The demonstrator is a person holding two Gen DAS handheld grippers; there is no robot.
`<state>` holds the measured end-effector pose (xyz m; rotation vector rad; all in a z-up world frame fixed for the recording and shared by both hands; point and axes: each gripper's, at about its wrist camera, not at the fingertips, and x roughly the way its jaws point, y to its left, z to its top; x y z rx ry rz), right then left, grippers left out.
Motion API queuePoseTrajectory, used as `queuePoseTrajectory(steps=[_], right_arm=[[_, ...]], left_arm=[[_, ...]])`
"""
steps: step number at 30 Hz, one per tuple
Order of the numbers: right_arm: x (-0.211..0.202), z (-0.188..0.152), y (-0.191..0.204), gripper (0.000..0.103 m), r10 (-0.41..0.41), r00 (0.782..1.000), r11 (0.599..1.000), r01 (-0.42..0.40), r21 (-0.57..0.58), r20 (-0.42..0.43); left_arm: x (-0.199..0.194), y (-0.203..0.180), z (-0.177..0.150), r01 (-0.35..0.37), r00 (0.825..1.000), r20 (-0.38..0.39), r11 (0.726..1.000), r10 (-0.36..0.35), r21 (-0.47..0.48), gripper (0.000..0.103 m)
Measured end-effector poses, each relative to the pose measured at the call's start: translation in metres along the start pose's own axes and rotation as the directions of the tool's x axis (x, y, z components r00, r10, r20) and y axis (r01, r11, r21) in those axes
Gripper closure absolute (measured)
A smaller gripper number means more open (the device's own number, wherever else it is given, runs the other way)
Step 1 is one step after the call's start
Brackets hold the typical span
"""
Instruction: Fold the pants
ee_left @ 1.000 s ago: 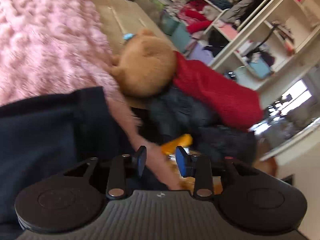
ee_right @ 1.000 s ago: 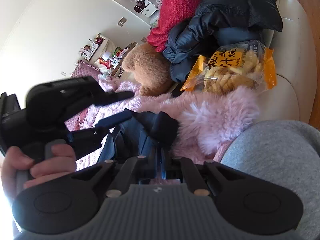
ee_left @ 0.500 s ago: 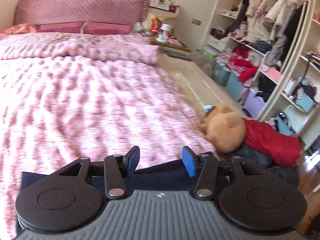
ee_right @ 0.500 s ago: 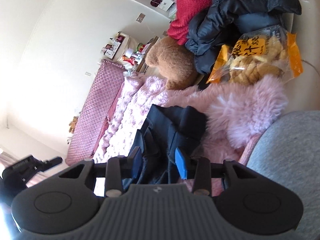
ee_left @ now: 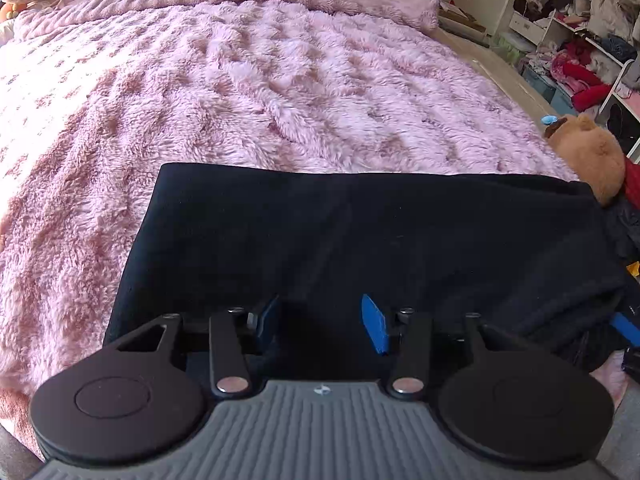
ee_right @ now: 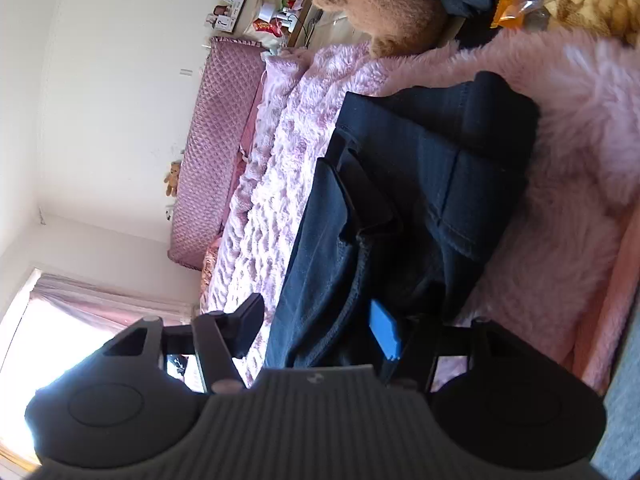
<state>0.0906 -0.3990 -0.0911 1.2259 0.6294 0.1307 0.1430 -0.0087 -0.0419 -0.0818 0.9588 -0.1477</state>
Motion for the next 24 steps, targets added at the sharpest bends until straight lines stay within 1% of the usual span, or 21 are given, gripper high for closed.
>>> queuePoseTrajectory(steps=[2, 3, 4, 5, 6, 7, 8, 9, 11, 13, 15, 17, 20, 22, 23, 24], right_arm=[[0.007, 0.003, 0.001, 0.047, 0.007, 1.0, 1.0, -0.007, -0.002, 0.003], [0.01, 0.005, 0.002, 0.049, 0.003, 1.0, 1.0, -0.003, 0.006, 0.003], [0.013, 0.006, 0.003, 0.06, -0.013, 1.0, 1.0, 0.012, 0.008, 0.007], [0.014, 0.006, 0.003, 0.067, -0.036, 0.999, 0.999, 0.036, 0.006, 0.017], [0.015, 0.006, 0.005, 0.084, -0.073, 0.997, 0.997, 0.073, -0.005, 0.026], [0.014, 0.005, 0.005, 0.094, -0.107, 0.994, 0.994, 0.108, -0.01, 0.036], [0.013, 0.005, 0.004, 0.097, -0.119, 0.992, 0.993, 0.12, -0.01, 0.035], [0.012, 0.006, 0.004, 0.103, -0.106, 0.994, 0.994, 0.106, -0.008, 0.034], [0.005, 0.01, 0.004, 0.103, -0.071, 0.997, 0.997, 0.071, 0.001, 0.043], [0.0, 0.018, 0.008, 0.103, -0.057, 0.998, 0.998, 0.057, -0.017, 0.021], [-0.005, 0.027, 0.017, 0.103, -0.076, 0.997, 0.995, 0.076, -0.06, -0.004], [-0.011, 0.037, 0.024, 0.103, -0.097, 0.995, 0.991, 0.096, -0.096, -0.006], [-0.017, 0.052, 0.024, 0.103, -0.125, 0.992, 0.989, 0.124, -0.086, -0.004], [-0.026, 0.059, 0.024, 0.103, -0.152, 0.988, 0.983, 0.153, -0.099, 0.025], [-0.034, 0.062, 0.022, 0.103, -0.154, 0.987, 0.982, 0.158, -0.103, 0.051], [-0.041, 0.065, 0.02, 0.103, -0.178, 0.98, 0.977, 0.187, -0.103, 0.089]], left_arm=[[0.0, -0.001, -0.004, 0.004, 1.0, 0.031, 1.0, -0.003, -0.004, 0.048], [0.001, 0.0, -0.006, 0.002, 0.999, 0.037, 1.0, -0.002, 0.001, 0.048], [0.001, -0.001, -0.007, -0.001, 0.999, 0.036, 1.0, 0.001, 0.008, 0.048], [0.0, -0.001, -0.008, -0.004, 0.999, 0.036, 1.0, 0.004, 0.011, 0.048], [0.0, -0.001, -0.007, -0.007, 0.999, 0.032, 1.0, 0.007, 0.009, 0.048], [-0.001, -0.002, -0.008, -0.009, 1.0, 0.028, 1.0, 0.009, 0.004, 0.048], [-0.001, -0.003, -0.007, -0.013, 1.0, 0.025, 1.0, 0.013, 0.002, 0.048], [-0.002, -0.004, -0.008, -0.016, 1.0, 0.025, 1.0, 0.016, 0.004, 0.047], [0.001, -0.005, -0.009, -0.026, 0.999, 0.024, 1.0, 0.026, 0.016, 0.047], [0.003, -0.007, -0.007, -0.042, 0.999, 0.021, 0.999, 0.041, 0.029, 0.047], [0.002, -0.009, -0.007, -0.054, 0.998, 0.02, 0.998, 0.053, 0.036, 0.046], [0.002, -0.01, -0.007, -0.061, 0.998, 0.021, 0.997, 0.061, 0.036, 0.046], [0.002, -0.011, -0.008, -0.068, 0.998, 0.022, 0.997, 0.067, 0.042, 0.046], [0.001, -0.01, -0.008, -0.074, 0.997, 0.019, 0.996, 0.073, 0.049, 0.046], [0.001, -0.01, -0.008, -0.079, 0.997, 0.016, 0.996, 0.079, 0.048, 0.046], [0.001, -0.01, -0.008, -0.08, 0.997, 0.012, 0.996, 0.08, 0.046, 0.046]])
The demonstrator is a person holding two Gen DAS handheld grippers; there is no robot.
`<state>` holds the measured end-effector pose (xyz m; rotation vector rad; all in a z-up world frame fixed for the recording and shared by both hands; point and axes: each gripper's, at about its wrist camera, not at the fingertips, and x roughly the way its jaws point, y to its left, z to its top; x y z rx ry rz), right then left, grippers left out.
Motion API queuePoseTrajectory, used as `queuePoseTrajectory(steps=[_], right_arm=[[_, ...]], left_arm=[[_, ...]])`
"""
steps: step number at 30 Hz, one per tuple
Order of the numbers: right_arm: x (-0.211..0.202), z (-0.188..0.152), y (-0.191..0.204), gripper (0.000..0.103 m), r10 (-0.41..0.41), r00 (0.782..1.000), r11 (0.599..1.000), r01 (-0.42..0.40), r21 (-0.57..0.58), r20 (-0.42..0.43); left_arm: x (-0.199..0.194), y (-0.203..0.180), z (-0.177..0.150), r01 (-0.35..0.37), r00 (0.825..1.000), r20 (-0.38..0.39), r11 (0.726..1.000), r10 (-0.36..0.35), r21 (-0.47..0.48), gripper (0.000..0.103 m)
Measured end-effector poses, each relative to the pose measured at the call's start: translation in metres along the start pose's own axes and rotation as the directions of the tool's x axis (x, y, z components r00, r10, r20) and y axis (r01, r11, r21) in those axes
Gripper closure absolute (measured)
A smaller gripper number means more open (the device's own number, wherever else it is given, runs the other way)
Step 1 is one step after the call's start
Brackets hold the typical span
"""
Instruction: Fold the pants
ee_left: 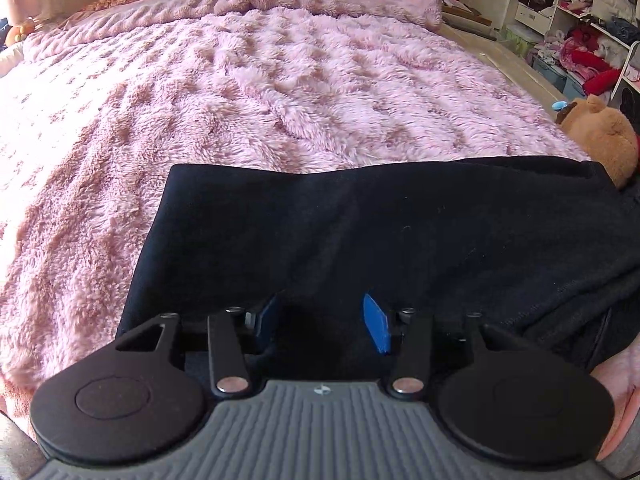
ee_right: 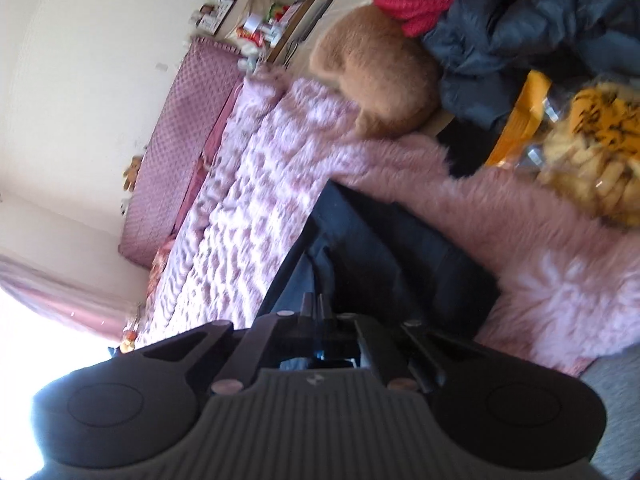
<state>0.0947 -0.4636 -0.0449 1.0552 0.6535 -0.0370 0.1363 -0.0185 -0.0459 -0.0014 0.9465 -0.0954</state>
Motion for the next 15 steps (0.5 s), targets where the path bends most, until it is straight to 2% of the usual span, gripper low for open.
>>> queuePoseTrajectory(steps=[2, 4, 7, 8, 9, 10, 11, 12, 15], right_arm=[[-0.008, 0.007, -0.009, 0.103, -0.021, 1.0, 1.0, 0.021, 0.018, 0.001], [-0.016, 0.009, -0.016, 0.103, 0.008, 1.0, 0.999, -0.007, 0.032, -0.012], [-0.024, 0.004, -0.006, 0.101, 0.008, 1.0, 0.999, -0.008, -0.046, 0.017], [-0.024, 0.002, -0.002, 0.097, 0.018, 1.0, 0.998, -0.017, -0.066, 0.017], [-0.022, 0.0, 0.003, 0.083, 0.031, 0.999, 0.996, -0.03, -0.086, 0.01], [-0.017, -0.003, 0.01, 0.061, 0.037, 0.999, 0.994, -0.036, -0.107, 0.003], [-0.012, -0.006, 0.016, 0.053, 0.037, 0.999, 0.991, -0.038, -0.129, -0.005], [-0.006, -0.01, 0.022, 0.047, 0.04, 0.999, 0.987, -0.043, -0.152, -0.018], [0.011, -0.025, 0.036, 0.046, 0.077, 0.995, 0.982, -0.087, -0.167, -0.065]], left_arm=[[0.001, 0.002, 0.001, 0.008, 1.0, -0.005, 1.0, -0.008, -0.012, 0.046], [0.002, 0.003, 0.001, 0.012, 1.0, -0.007, 1.0, -0.012, -0.017, 0.046], [0.002, 0.002, 0.0, 0.009, 1.0, -0.002, 1.0, -0.009, -0.016, 0.046], [0.003, 0.002, 0.0, 0.007, 1.0, 0.0, 1.0, -0.007, -0.014, 0.045], [0.003, 0.001, 0.0, 0.004, 1.0, 0.002, 1.0, -0.004, -0.013, 0.045], [0.003, 0.001, -0.001, 0.002, 1.0, 0.003, 1.0, -0.002, -0.013, 0.045], [0.003, 0.001, -0.001, 0.0, 1.0, 0.005, 1.0, 0.0, -0.013, 0.045], [0.002, 0.001, -0.001, -0.001, 1.0, 0.006, 1.0, 0.001, -0.013, 0.045], [0.0, 0.003, -0.002, 0.015, 1.0, 0.013, 1.0, -0.014, -0.027, 0.045]])
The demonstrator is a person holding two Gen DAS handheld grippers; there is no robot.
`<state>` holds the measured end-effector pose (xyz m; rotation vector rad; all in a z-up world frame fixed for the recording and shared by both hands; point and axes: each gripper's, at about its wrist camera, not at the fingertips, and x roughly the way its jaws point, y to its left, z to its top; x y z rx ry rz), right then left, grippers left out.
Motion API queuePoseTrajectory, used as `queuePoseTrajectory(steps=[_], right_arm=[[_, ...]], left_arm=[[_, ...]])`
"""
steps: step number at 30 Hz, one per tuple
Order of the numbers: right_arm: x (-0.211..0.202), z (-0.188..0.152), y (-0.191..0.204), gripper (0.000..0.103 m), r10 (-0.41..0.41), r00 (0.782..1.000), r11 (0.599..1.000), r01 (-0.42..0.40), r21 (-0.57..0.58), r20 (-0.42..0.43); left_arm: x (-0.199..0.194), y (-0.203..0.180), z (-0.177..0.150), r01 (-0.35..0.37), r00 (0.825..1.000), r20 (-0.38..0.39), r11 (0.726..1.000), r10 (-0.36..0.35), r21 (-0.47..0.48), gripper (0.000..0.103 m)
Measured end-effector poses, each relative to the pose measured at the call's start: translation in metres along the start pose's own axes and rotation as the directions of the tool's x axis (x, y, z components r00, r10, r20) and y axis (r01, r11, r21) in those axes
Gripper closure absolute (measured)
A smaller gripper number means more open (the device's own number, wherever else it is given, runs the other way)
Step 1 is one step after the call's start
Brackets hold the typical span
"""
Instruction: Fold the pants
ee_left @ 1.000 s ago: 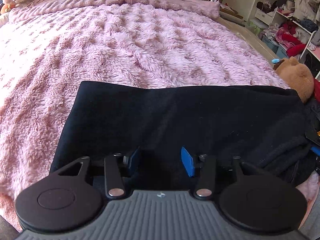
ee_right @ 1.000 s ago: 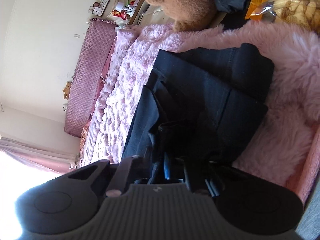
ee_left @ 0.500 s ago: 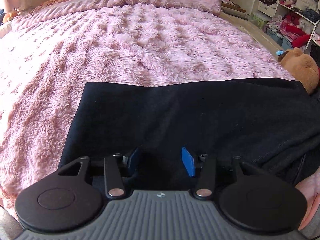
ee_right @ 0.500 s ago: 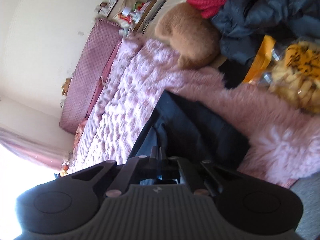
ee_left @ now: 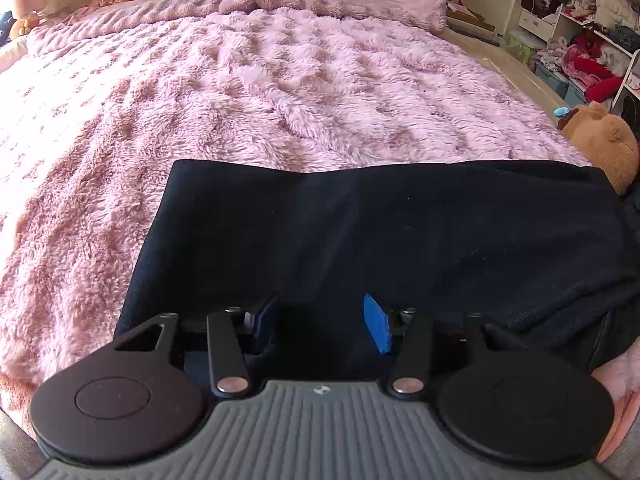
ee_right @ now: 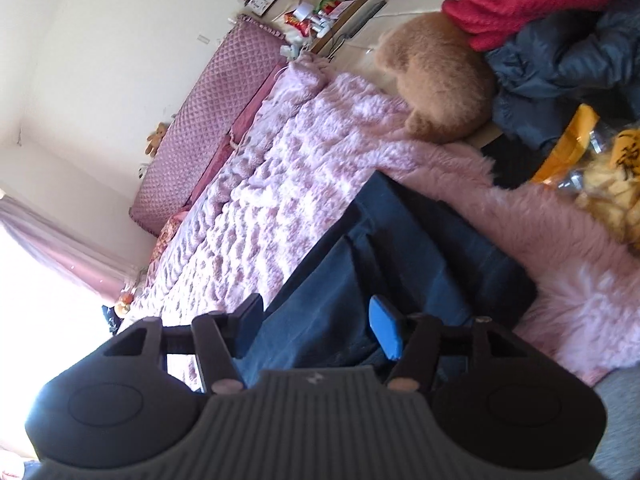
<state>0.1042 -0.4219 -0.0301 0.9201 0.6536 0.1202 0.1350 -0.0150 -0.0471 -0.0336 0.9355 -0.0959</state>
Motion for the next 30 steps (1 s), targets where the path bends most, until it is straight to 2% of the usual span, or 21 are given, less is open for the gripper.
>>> queuePoseTrajectory(steps=[2, 3, 4, 6, 9, 10, 12, 14, 18, 21, 24, 27, 30], right_arm=[[0.011, -0.012, 0.011, 0.046, 0.049, 0.999, 0.999, -0.05, -0.009, -0.013], [0.018, -0.021, 0.019, 0.048, 0.077, 0.997, 0.997, -0.077, -0.023, -0.01], [0.024, -0.03, 0.026, 0.059, 0.094, 0.996, 0.995, -0.094, -0.033, -0.007], [0.043, -0.052, 0.042, 0.078, 0.118, 0.992, 0.991, -0.12, -0.065, -0.036], [0.076, -0.088, 0.051, 0.094, 0.135, 0.98, 0.988, -0.143, -0.051, -0.146], [0.086, -0.097, 0.05, 0.101, 0.096, 0.975, 0.992, -0.11, -0.061, -0.199], [0.098, -0.108, 0.046, 0.103, -0.035, 0.971, 0.991, 0.003, -0.134, -0.236], [0.101, -0.111, 0.033, 0.103, -0.067, 0.968, 0.991, 0.036, -0.13, -0.242], [0.099, -0.1, -0.002, 0.103, 0.001, 0.972, 0.998, 0.015, 0.066, -0.235], [0.093, -0.093, -0.011, 0.103, 0.02, 0.98, 0.996, -0.002, 0.09, -0.197], [0.086, -0.09, -0.021, 0.103, 0.095, 0.983, 0.985, -0.07, 0.161, -0.157], [0.076, -0.083, -0.03, 0.103, 0.135, 0.988, 0.971, -0.117, 0.21, -0.074], [0.075, -0.082, -0.016, 0.102, 0.143, 0.989, 0.982, -0.135, 0.134, -0.049]], left_arm=[[-0.001, 0.006, 0.0, 0.056, 0.998, 0.002, 0.998, -0.056, -0.036, 0.048], [-0.002, 0.007, 0.0, 0.101, 0.995, 0.004, 0.993, -0.101, -0.053, 0.055], [-0.002, 0.009, 0.001, 0.171, 0.985, 0.007, 0.982, -0.171, -0.075, 0.063], [-0.001, 0.007, 0.0, 0.299, 0.954, 0.017, 0.946, -0.299, -0.129, 0.069], [-0.001, -0.007, -0.009, 0.417, 0.909, 0.036, 0.901, -0.415, -0.12, 0.069], [0.0, -0.014, -0.013, 0.411, 0.912, 0.034, 0.907, -0.41, -0.088, 0.069], [0.005, -0.026, -0.02, 0.353, 0.935, 0.022, 0.935, -0.353, -0.015, 0.069], [0.015, -0.031, -0.024, 0.327, 0.945, 0.006, 0.945, -0.327, -0.007, 0.069], [0.024, -0.025, -0.027, 0.346, 0.938, 0.025, 0.937, -0.345, -0.052, 0.071], [0.023, -0.017, -0.028, 0.374, 0.927, 0.039, 0.927, -0.372, -0.042, 0.074], [0.017, -0.007, -0.027, 0.393, 0.919, 0.059, 0.916, -0.389, -0.079, 0.074], [0.009, 0.004, -0.024, 0.37, 0.927, 0.114, 0.923, -0.358, -0.109, 0.072], [0.002, 0.016, -0.023, 0.311, 0.942, 0.173, 0.942, -0.289, -0.122, 0.063]])
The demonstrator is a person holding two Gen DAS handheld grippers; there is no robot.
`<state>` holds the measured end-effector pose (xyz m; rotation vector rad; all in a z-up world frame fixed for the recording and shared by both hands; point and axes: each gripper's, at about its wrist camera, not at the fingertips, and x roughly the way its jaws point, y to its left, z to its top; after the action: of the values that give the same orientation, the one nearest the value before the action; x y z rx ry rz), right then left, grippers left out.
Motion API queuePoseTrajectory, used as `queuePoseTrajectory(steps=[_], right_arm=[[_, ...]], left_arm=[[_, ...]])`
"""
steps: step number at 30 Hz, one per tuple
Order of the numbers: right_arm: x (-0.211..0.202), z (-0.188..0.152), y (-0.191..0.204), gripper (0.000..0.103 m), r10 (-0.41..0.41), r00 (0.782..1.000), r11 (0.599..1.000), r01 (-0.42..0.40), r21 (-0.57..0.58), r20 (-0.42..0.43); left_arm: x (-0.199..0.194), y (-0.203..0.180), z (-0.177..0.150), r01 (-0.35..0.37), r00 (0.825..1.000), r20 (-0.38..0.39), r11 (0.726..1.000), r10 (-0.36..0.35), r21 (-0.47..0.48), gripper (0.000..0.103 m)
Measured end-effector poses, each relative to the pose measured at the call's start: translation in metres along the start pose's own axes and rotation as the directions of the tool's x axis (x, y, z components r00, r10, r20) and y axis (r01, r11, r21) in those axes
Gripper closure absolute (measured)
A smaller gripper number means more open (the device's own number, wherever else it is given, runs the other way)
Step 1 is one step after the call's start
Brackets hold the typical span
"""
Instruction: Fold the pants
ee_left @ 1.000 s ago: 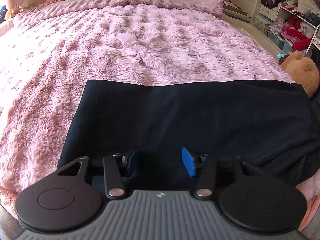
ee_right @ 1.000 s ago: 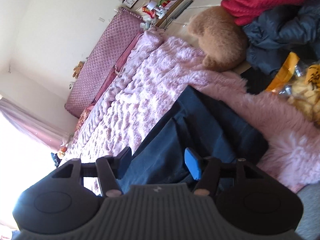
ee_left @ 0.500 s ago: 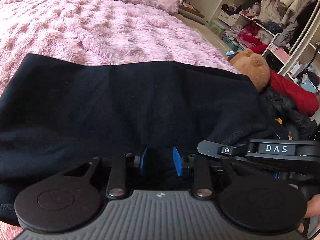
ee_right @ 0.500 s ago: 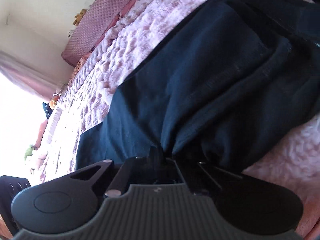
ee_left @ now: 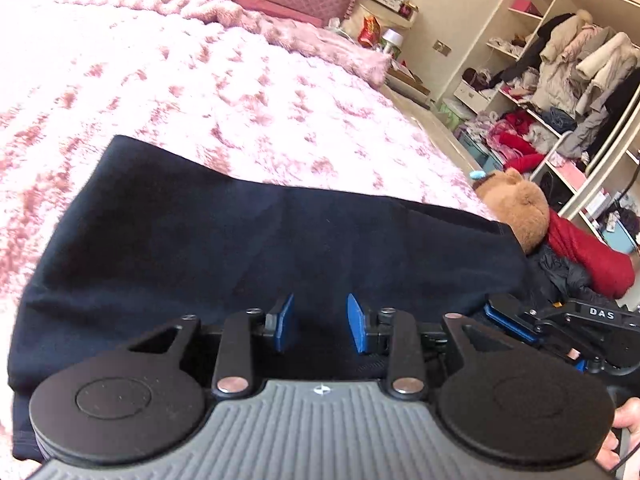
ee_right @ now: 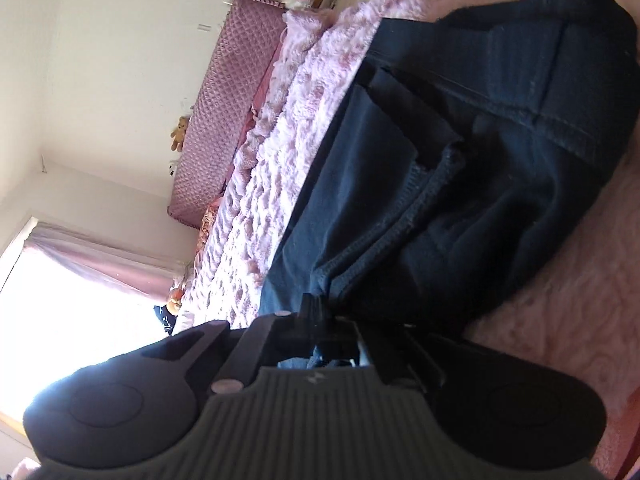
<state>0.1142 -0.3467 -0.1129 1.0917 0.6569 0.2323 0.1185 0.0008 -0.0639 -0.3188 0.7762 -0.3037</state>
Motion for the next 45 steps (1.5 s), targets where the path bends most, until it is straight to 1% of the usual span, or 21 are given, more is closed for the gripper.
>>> queuePoseTrajectory(steps=[3, 5, 7, 9, 10, 12, 16, 19, 21, 22, 24, 26, 27, 29, 30, 32, 34, 37, 40, 43, 45], right_arm=[[0.007, -0.01, 0.035, 0.09, 0.003, 1.0, 0.976, 0.002, -0.217, 0.024], [0.023, -0.017, 0.054, 0.086, 0.04, 0.999, 0.959, -0.043, -0.279, -0.014], [0.045, -0.028, 0.074, 0.086, 0.031, 0.998, 0.951, -0.048, -0.305, -0.061], [0.066, -0.042, 0.097, 0.087, -0.035, 0.997, 0.921, 0.006, -0.39, -0.07], [0.078, -0.047, 0.106, 0.1, -0.081, 0.995, 0.901, 0.046, -0.432, -0.064], [0.099, -0.054, 0.116, 0.103, -0.151, 0.985, 0.865, 0.092, -0.494, -0.081], [0.107, -0.036, 0.106, 0.103, -0.221, 0.975, 0.882, 0.195, -0.429, -0.011], [0.092, -0.007, 0.084, 0.103, -0.331, 0.935, 0.841, 0.352, -0.411, 0.124], [0.068, 0.014, 0.064, 0.103, -0.329, 0.927, 0.861, 0.372, -0.347, 0.178], [0.052, 0.025, 0.052, 0.103, -0.331, 0.915, 0.869, 0.391, -0.304, 0.229], [0.022, 0.038, 0.039, 0.103, -0.378, 0.84, 0.832, 0.493, -0.255, 0.389], [-0.003, 0.047, 0.024, 0.103, -0.397, 0.789, 0.827, 0.53, -0.19, 0.47], [-0.016, 0.051, 0.016, 0.103, -0.384, 0.793, 0.856, 0.498, -0.14, 0.472], [-0.039, 0.051, 0.008, 0.103, -0.295, 0.844, 0.928, 0.365, -0.078, 0.447], [-0.045, 0.049, 0.008, 0.103, -0.225, 0.885, 0.958, 0.278, -0.074, 0.408], [-0.041, 0.045, 0.013, 0.103, -0.17, 0.942, 0.974, 0.206, -0.1, 0.288], [-0.029, 0.036, 0.021, 0.103, -0.17, 0.968, 0.97, 0.198, -0.143, 0.185], [-0.016, 0.022, 0.03, 0.103, -0.167, 0.982, 0.967, 0.18, -0.181, 0.086], [-0.012, 0.016, 0.032, 0.103, -0.221, 0.973, 0.947, 0.23, -0.226, 0.065], [-0.017, 0.022, 0.025, 0.103, -0.262, 0.962, 0.946, 0.272, -0.179, 0.078], [-0.024, 0.022, 0.025, 0.103, -0.314, 0.939, 0.921, 0.337, -0.195, 0.138]], left_arm=[[-0.003, 0.008, 0.004, -0.082, 0.997, 0.009, 0.997, 0.081, 0.006, 0.063], [-0.005, 0.015, 0.005, -0.13, 0.991, 0.004, 0.991, 0.13, 0.005, 0.063], [-0.007, 0.019, 0.006, -0.171, 0.985, 0.0, 0.985, 0.171, 0.012, 0.063], [-0.008, 0.02, 0.004, -0.186, 0.983, 0.001, 0.982, 0.186, 0.03, 0.063], [-0.008, 0.02, 0.002, -0.192, 0.981, 0.0, 0.981, 0.192, 0.039, 0.063], [-0.009, 0.021, -0.003, -0.212, 0.977, -0.002, 0.976, 0.212, 0.048, 0.063], [-0.012, 0.017, -0.011, -0.235, 0.972, 0.022, 0.968, 0.234, 0.084, 0.063], [-0.011, 0.012, -0.013, -0.251, 0.968, 0.03, 0.962, 0.249, 0.106, 0.063], [-0.01, 0.011, -0.013, -0.254, 0.967, 0.03, 0.961, 0.252, 0.108, 0.063], [-0.01, 0.011, -0.013, -0.253, 0.968, 0.031, 0.962, 0.251, 0.107, 0.063], [-0.01, 0.011, -0.014, -0.25, 0.968, 0.034, 0.962, 0.248, 0.106, 0.063], [-0.008, 0.009, -0.015, -0.257, 0.966, 0.046, 0.959, 0.254, 0.115, 0.063], [-0.007, 0.008, -0.017, -0.263, 0.965, 0.052, 0.957, 0.258, 0.122, 0.063], [-0.004, 0.006, -0.018, -0.274, 0.961, 0.058, 0.952, 0.269, 0.133, 0.062], [-0.003, 0.005, -0.019, -0.279, 0.96, 0.059, 0.951, 0.273, 0.135, 0.062], [-0.002, 0.007, -0.019, -0.281, 0.959, 0.062, 0.95, 0.275, 0.134, 0.062], [-0.002, 0.007, -0.019, -0.278, 0.96, 0.062, 0.951, 0.272, 0.134, 0.062], [-0.003, 0.009, -0.019, -0.267, 0.963, 0.06, 0.955, 0.261, 0.129, 0.062], [-0.003, 0.009, -0.02, -0.264, 0.964, 0.061, 0.956, 0.258, 0.131, 0.062], [-0.004, 0.011, -0.019, -0.259, 0.966, 0.059, 0.958, 0.253, 0.127, 0.062], [-0.006, 0.013, -0.018, -0.25, 0.968, 0.061, 0.962, 0.244, 0.114, 0.062]])
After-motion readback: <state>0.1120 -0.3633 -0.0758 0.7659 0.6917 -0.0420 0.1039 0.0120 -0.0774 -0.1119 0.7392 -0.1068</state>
